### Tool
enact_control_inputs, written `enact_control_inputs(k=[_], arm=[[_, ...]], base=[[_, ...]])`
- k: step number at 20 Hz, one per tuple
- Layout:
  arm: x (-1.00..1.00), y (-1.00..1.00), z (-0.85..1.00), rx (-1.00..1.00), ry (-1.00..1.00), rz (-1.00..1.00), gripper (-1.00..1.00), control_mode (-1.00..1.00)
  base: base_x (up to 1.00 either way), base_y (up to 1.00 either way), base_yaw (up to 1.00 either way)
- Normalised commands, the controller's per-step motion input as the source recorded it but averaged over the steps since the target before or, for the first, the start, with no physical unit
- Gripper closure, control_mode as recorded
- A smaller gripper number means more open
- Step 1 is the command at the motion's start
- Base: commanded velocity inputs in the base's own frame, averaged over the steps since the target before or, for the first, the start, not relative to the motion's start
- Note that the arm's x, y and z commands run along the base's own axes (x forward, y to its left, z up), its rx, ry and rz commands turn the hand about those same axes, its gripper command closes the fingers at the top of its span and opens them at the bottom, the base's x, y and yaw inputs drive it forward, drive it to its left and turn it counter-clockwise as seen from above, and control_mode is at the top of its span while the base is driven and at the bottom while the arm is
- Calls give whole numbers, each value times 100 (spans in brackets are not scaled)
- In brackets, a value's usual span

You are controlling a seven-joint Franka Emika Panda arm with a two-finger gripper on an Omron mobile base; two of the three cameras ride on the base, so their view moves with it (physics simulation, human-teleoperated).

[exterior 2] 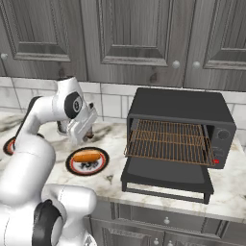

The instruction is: Open the toaster oven door. Place the hotdog bun on the bottom rack in the toaster oven and place the chicken drumstick on the top rack.

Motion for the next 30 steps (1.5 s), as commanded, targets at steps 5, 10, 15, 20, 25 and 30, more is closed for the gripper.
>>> enact_control_inputs(k=[5, 10, 15, 20, 25, 30], arm=[[0, -100, 2, 0, 0, -8, 100, -100], [0, -100, 4, 0, 0, -10, 100, -100], [29, -100, 2, 0, 0, -8, 100, -100], [46, -100, -3, 0, 0, -4, 100, -100], [57, -91, -33, 0, 1, 0, 100, -100], [30, -58, -60, 0, -1, 0, 100, -100]], base=[[0, 0, 0], [0, 0, 0], [0, 0, 0], [0, 0, 0], [0, 0, 0], [0, 0, 0]])
